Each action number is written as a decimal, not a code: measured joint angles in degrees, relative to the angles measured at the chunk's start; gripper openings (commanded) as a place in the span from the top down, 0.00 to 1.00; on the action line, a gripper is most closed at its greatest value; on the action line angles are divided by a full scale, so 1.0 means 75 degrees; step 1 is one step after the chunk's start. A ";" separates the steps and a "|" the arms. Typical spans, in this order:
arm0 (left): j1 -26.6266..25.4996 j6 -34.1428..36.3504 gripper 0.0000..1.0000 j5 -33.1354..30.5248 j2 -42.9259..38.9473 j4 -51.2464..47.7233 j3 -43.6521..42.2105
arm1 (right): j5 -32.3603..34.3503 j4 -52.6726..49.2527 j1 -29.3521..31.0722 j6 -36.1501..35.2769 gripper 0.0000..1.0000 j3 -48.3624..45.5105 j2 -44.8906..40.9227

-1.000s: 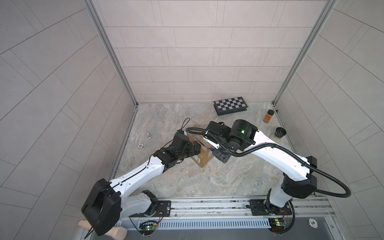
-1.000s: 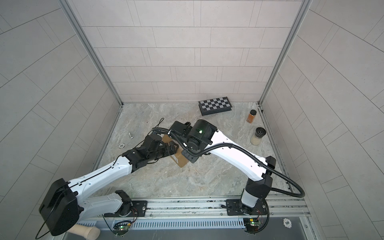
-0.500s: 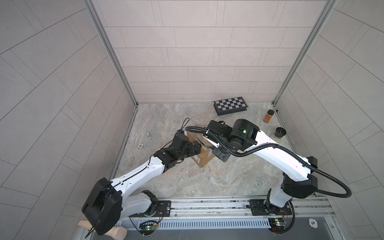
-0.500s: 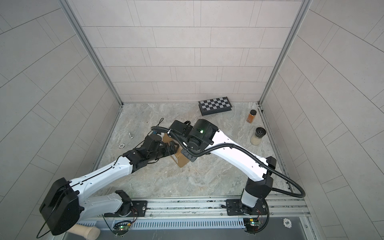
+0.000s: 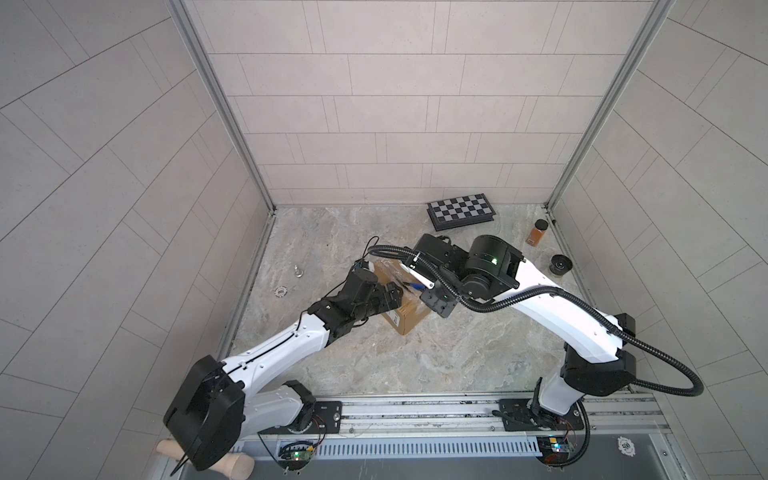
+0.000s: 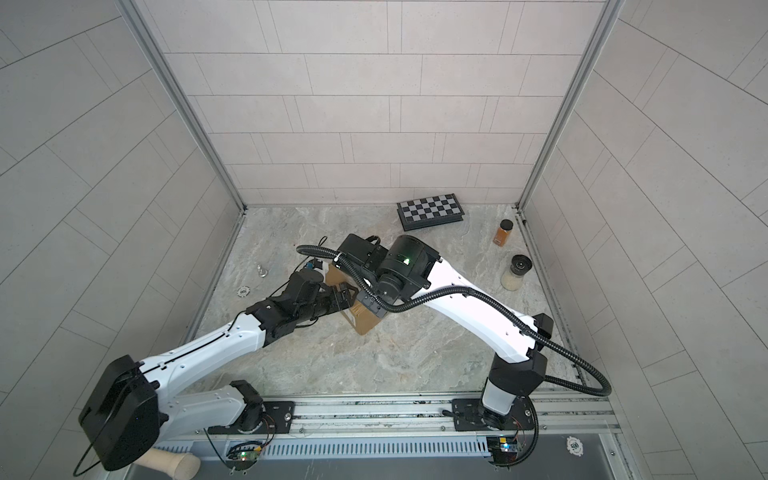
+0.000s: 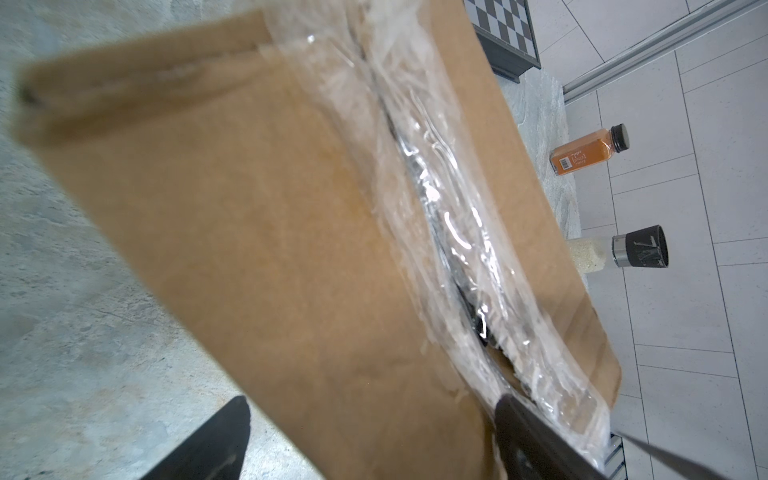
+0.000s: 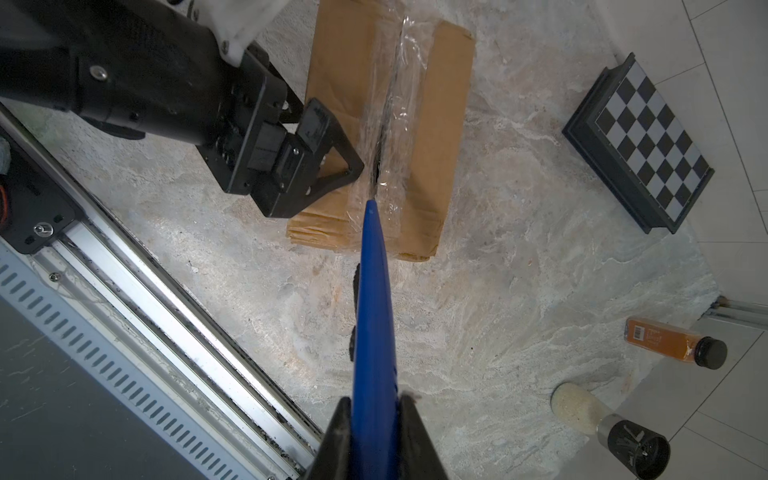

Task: Unpack the express box

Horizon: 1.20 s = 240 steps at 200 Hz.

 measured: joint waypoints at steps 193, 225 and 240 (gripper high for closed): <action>0.0000 -0.0026 0.06 0.0006 -0.0035 0.0160 -0.0111 | 0.0184 -0.0221 0.0000 0.0006 1.00 -0.0169 0.0294; 0.0000 -0.0026 0.06 0.0006 -0.0038 0.0166 -0.0114 | 0.0204 -0.0291 0.0000 0.0009 1.00 0.0157 0.0309; 0.0000 -0.0029 0.06 0.0012 -0.0038 0.0178 -0.0119 | 0.0192 -0.0283 0.0000 0.0006 1.00 0.0163 0.0294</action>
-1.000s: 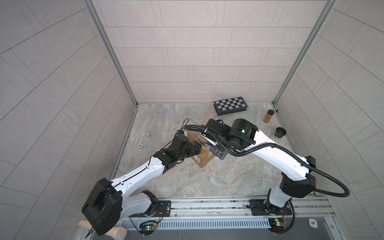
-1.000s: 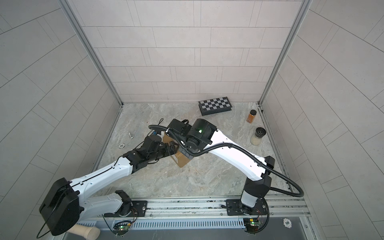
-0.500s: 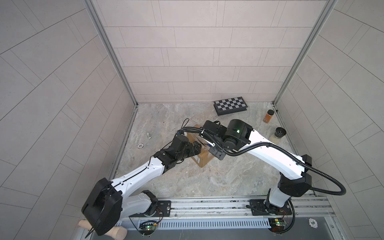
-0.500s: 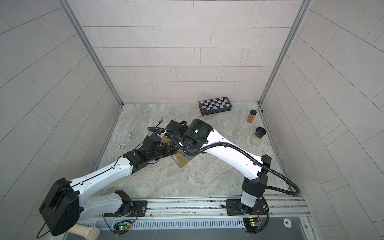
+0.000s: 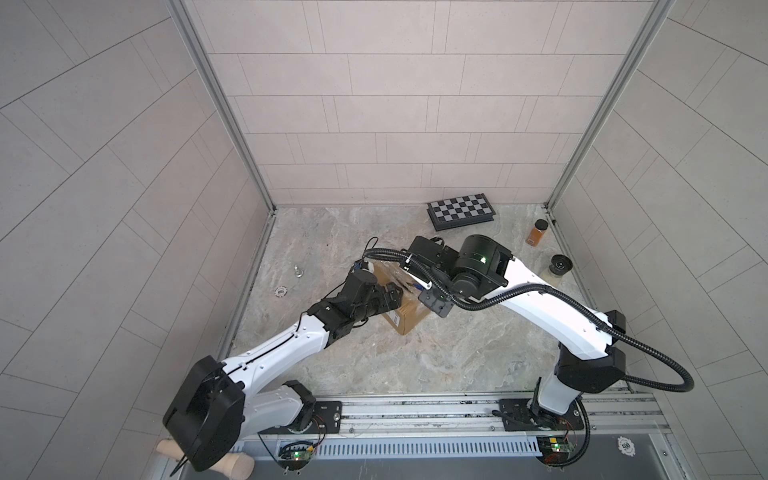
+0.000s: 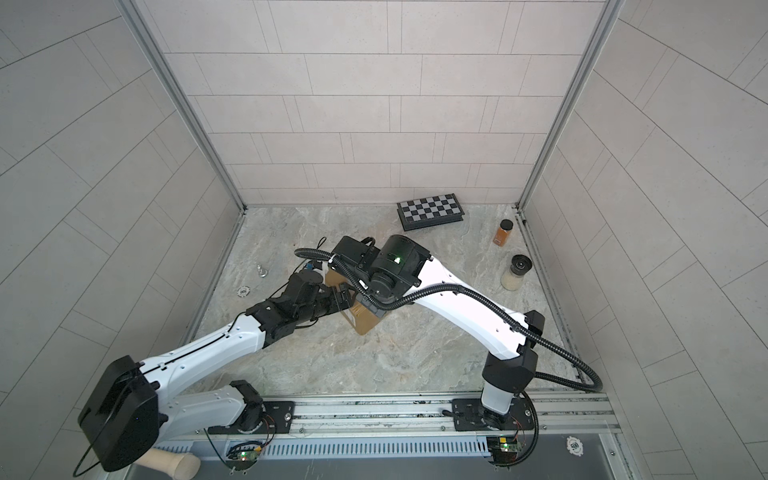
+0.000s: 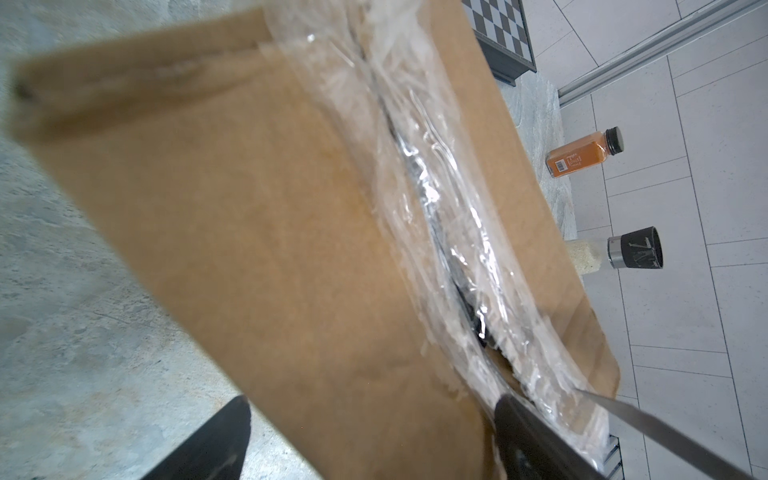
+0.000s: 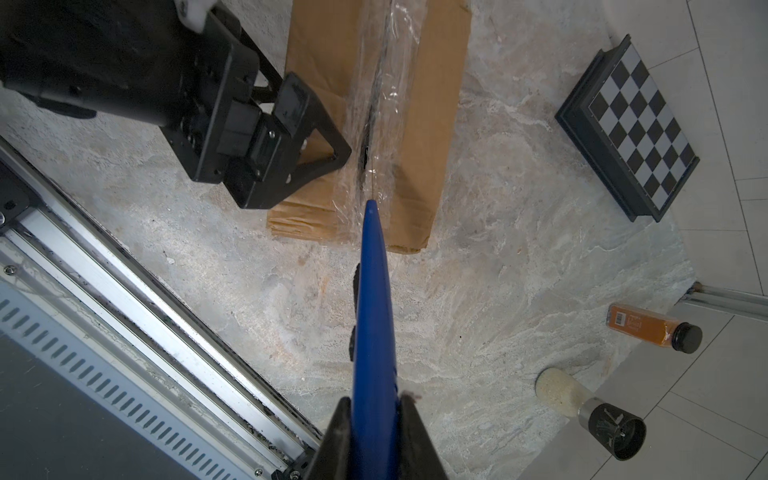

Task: Unpack the express box

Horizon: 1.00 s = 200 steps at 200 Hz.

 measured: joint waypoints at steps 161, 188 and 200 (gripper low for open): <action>0.0000 -0.0055 0.06 0.0012 -0.0006 0.0125 -0.0085 | -0.0003 0.0300 -0.0009 -0.0038 1.00 -0.0807 -0.0012; 0.0000 -0.0058 0.06 0.0009 -0.0006 0.0131 -0.0096 | 0.0067 0.0347 -0.0006 -0.0082 1.00 -0.0933 -0.0012; 0.0000 -0.0061 0.06 0.0009 -0.0006 0.0146 -0.0114 | 0.0087 0.0344 -0.0006 -0.0111 1.00 -0.0956 -0.0012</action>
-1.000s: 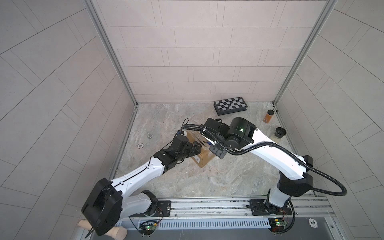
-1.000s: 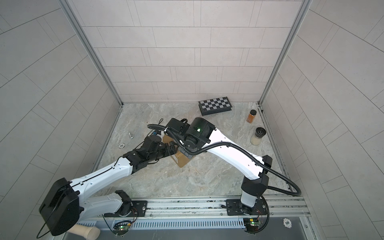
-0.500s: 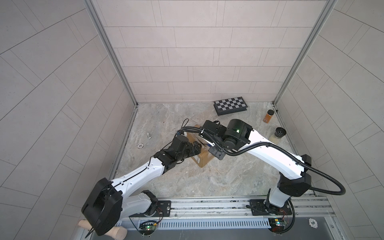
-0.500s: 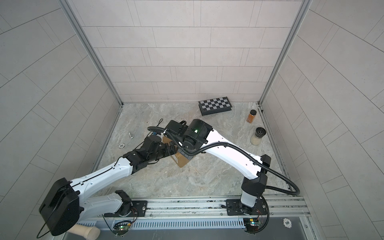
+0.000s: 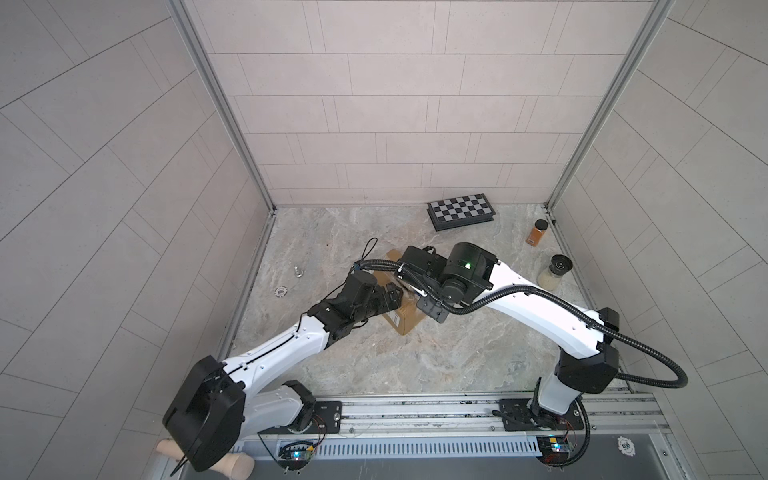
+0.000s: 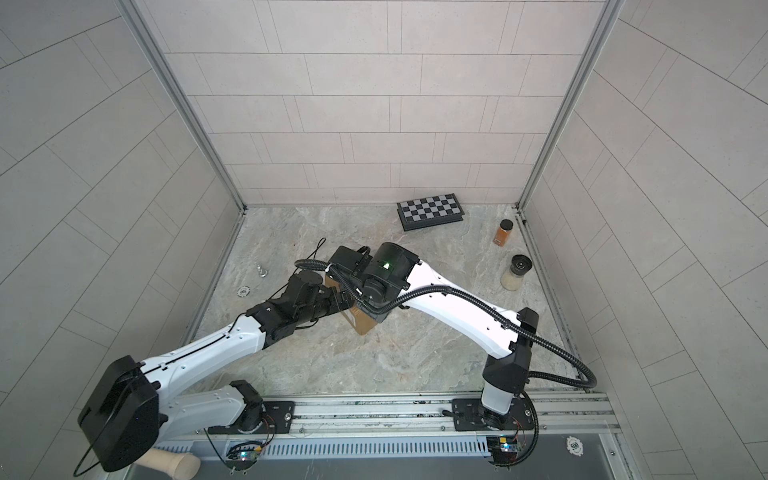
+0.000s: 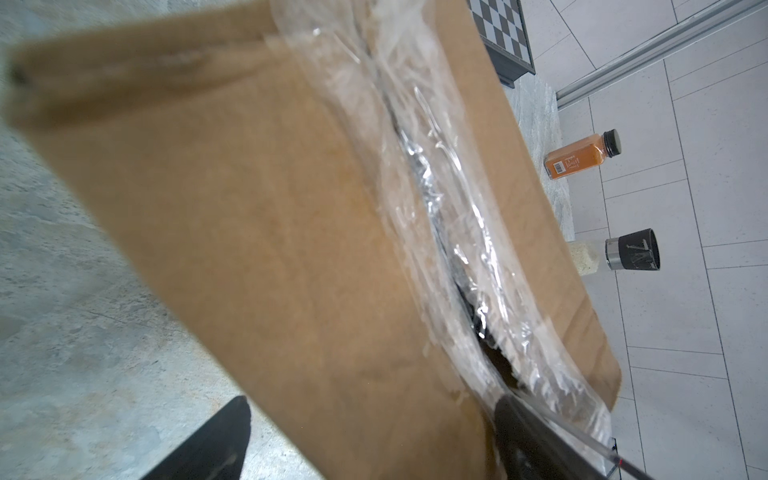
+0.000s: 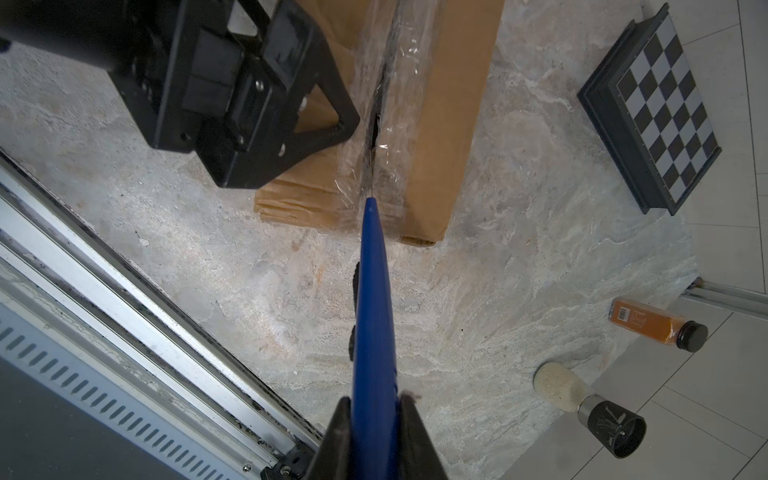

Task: Unpack the express box

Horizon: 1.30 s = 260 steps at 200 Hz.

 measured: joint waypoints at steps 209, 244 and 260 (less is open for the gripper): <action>-0.0003 0.0006 0.06 -0.0023 0.0047 0.0067 -0.0003 | -0.0216 -0.0070 -0.0102 -0.0003 1.00 -0.0233 -0.0326; 0.0000 0.0006 0.06 -0.0032 0.0047 0.0050 0.0009 | -0.0221 -0.0393 -0.0102 0.0009 1.00 0.0405 0.0189; 0.0000 0.0006 0.06 -0.0038 0.0044 0.0032 0.0009 | -0.0221 -0.0557 -0.0105 0.0058 1.00 0.0734 0.0554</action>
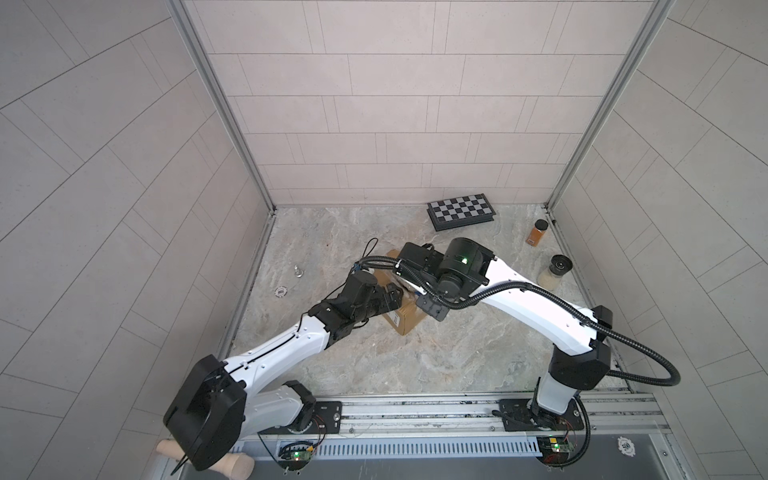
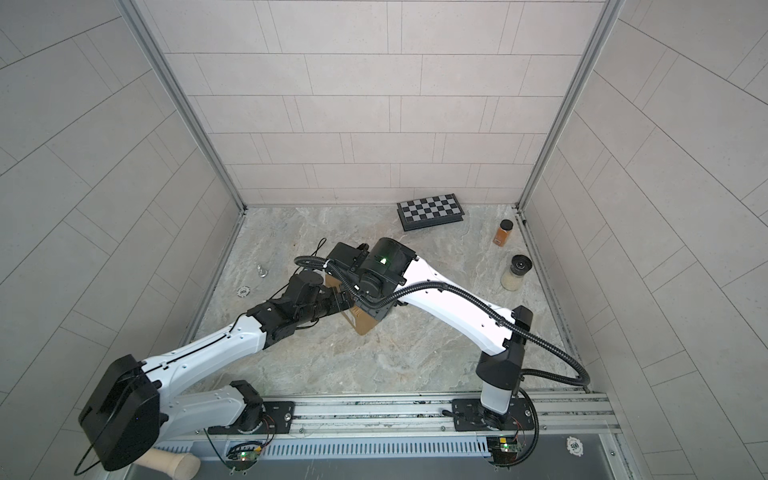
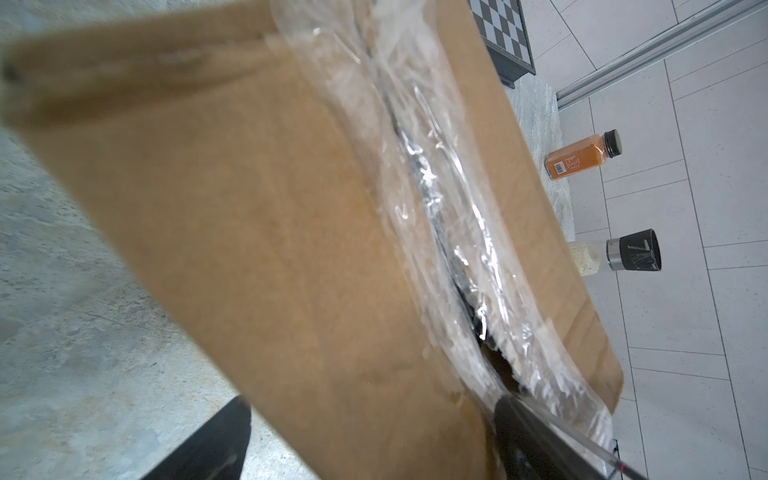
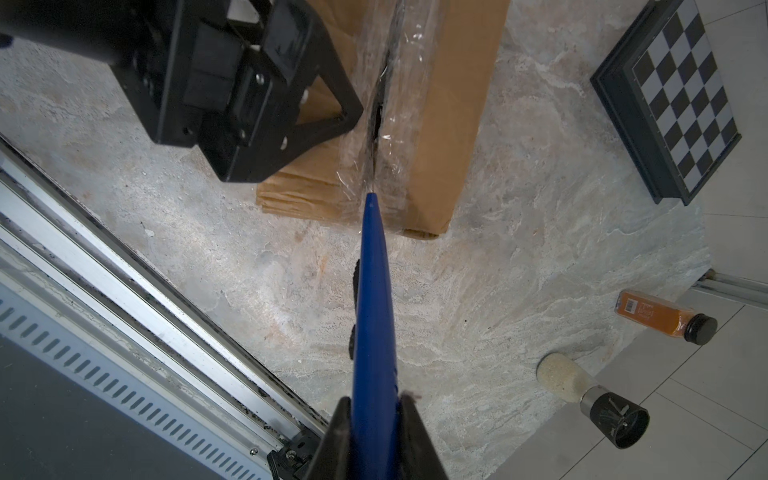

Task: Unpack the express box

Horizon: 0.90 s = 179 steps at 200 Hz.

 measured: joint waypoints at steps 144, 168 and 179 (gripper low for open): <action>0.0119 -0.0472 0.07 0.0009 0.0239 -0.0061 0.0055 | -0.0431 0.0688 -0.0318 -0.0006 1.00 -0.1125 -0.0766; 0.0119 -0.0522 0.07 0.0003 0.0268 -0.0082 0.0076 | -0.0487 0.0708 -0.0335 -0.0003 1.00 -0.1204 -0.0886; 0.0122 -0.0533 0.07 -0.0006 0.0289 -0.0090 0.0087 | -0.0501 0.0708 -0.0341 -0.0006 1.00 -0.1224 -0.0915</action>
